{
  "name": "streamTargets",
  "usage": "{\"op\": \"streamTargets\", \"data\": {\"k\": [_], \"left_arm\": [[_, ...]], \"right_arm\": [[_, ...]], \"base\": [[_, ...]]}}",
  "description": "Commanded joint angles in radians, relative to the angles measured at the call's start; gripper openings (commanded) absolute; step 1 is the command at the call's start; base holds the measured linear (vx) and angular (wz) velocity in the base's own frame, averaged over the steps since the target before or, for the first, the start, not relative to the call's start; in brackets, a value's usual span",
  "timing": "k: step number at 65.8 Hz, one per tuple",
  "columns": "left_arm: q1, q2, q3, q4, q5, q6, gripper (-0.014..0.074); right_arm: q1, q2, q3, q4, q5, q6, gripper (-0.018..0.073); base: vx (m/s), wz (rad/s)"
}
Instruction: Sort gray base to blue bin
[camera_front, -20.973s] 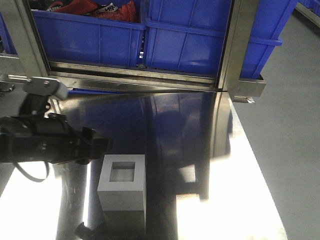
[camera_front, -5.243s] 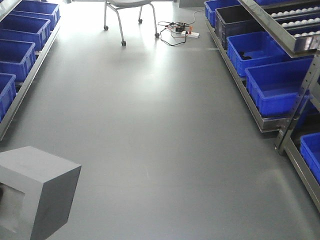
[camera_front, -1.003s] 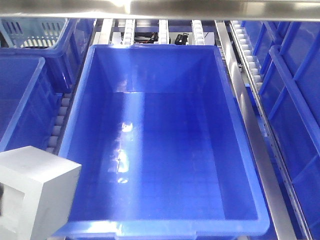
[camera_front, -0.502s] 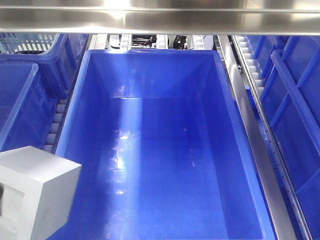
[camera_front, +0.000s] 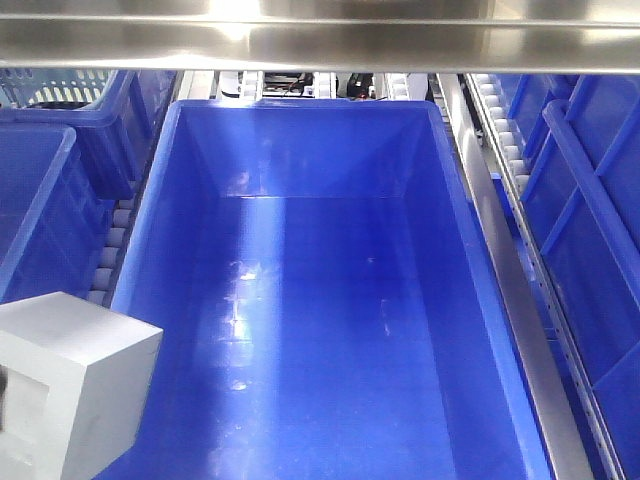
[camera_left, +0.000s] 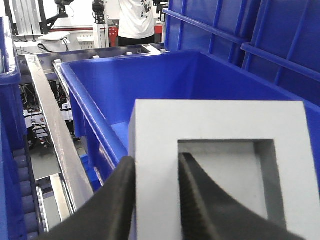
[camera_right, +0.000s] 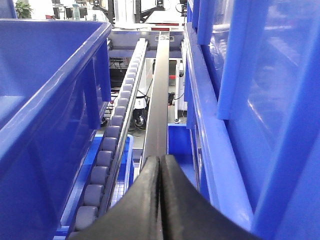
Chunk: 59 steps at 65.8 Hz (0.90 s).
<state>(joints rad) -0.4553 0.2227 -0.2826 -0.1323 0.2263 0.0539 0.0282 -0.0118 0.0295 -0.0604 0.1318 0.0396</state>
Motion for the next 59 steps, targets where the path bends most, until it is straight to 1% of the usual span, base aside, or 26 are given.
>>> {"op": "streamTargets", "data": {"k": [1, 59], "left_arm": [[-0.006, 0.006, -0.03, -0.01, -0.111, -0.009, -0.0006], [-0.006, 0.006, -0.03, -0.01, -0.111, -0.009, -0.0006]], "right_arm": [[-0.003, -0.012, 0.015, -0.006, -0.074, -0.006, -0.0009], [-0.003, -0.012, 0.015, -0.006, -0.074, -0.006, -0.0009]], "base": [[0.0, 0.0], [0.0, 0.0]]}}
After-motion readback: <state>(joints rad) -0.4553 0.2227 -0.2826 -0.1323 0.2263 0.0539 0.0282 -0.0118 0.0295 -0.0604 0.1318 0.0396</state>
